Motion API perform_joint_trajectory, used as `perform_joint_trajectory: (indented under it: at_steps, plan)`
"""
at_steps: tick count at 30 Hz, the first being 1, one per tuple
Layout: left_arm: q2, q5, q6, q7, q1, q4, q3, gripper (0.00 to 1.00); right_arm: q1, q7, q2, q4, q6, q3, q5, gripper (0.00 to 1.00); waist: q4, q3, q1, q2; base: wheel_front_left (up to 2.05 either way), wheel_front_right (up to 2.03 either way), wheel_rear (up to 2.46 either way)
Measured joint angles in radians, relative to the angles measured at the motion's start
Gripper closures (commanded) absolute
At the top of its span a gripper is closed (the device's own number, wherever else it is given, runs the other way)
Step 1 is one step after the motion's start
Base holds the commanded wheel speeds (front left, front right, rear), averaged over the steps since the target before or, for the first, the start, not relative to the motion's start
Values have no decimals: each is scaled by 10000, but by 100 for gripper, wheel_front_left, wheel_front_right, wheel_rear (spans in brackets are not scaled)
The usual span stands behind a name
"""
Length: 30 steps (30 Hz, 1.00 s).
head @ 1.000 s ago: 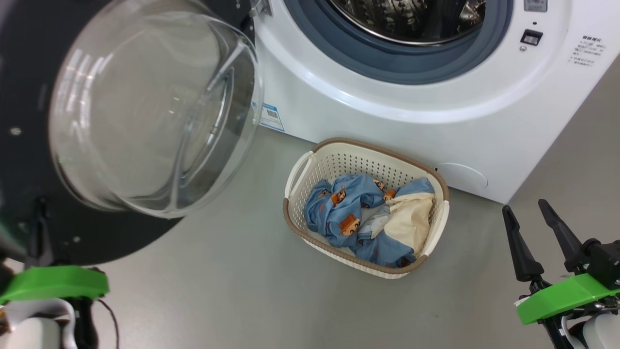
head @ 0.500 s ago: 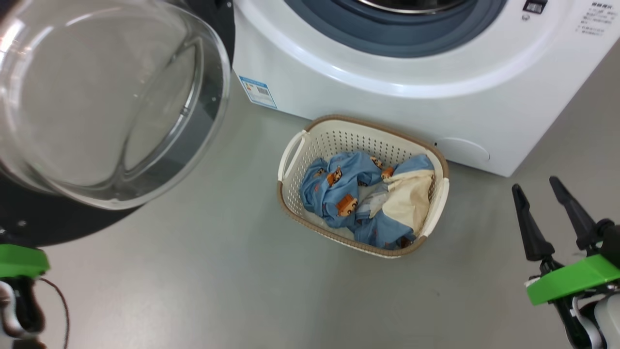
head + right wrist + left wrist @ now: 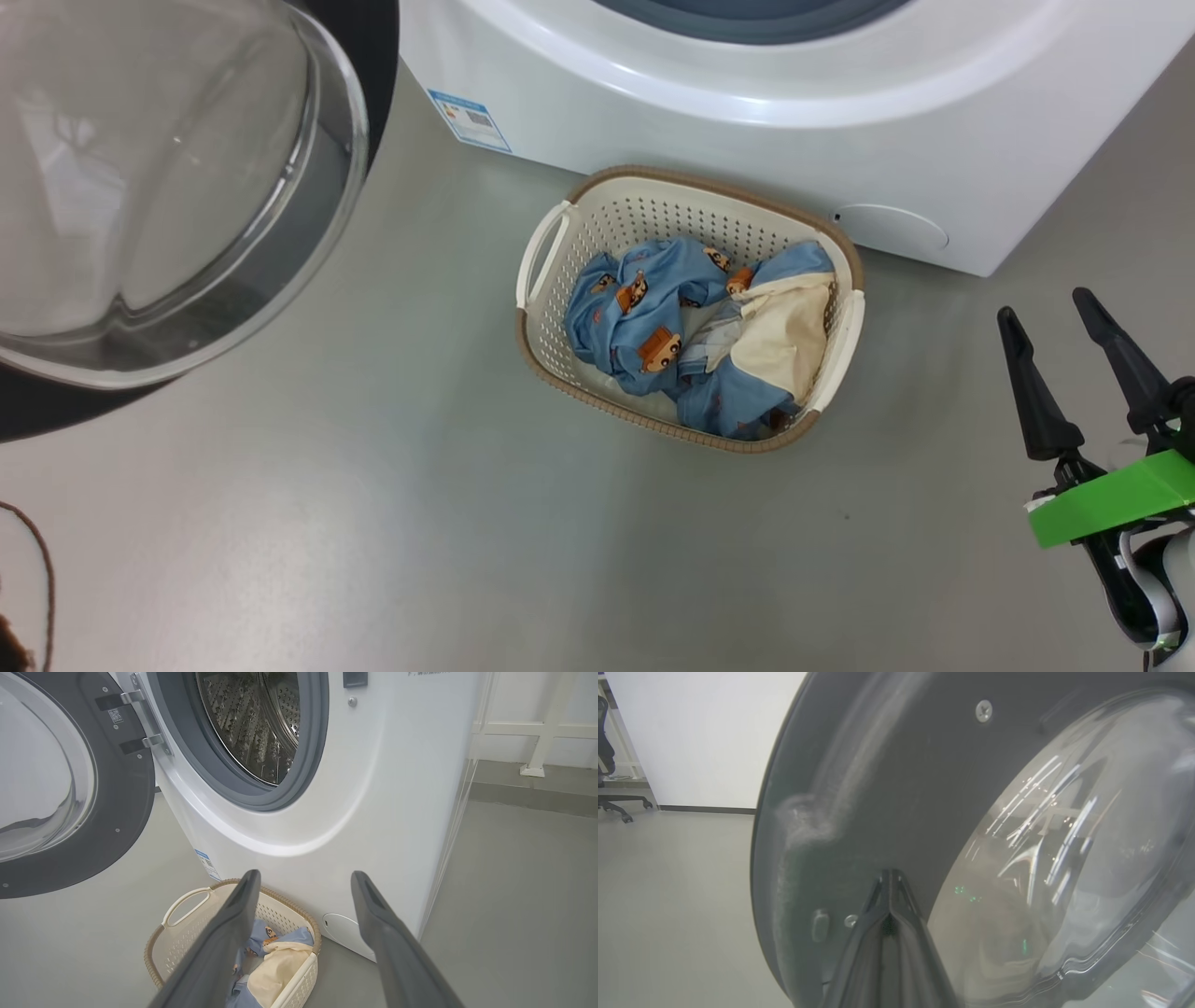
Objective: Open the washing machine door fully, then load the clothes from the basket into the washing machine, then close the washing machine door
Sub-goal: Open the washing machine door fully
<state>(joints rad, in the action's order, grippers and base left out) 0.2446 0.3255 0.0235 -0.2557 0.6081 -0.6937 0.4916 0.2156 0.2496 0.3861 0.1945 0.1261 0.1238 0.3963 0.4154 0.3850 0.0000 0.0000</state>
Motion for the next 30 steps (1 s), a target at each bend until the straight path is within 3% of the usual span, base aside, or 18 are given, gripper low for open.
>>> perform_joint_trajectory:
  at_steps: [19,30]
  plan:
    - [357,-1275,518,-8,1140,-940,1505,100,447,2,255,-84,0,240,2,0,-321,622,0,0,0,0,0]
    - [-345,-1526,1007,-8,716,-215,1559,100,476,2,-48,63,0,224,2,0,-323,0,-1,0,0,0,0]
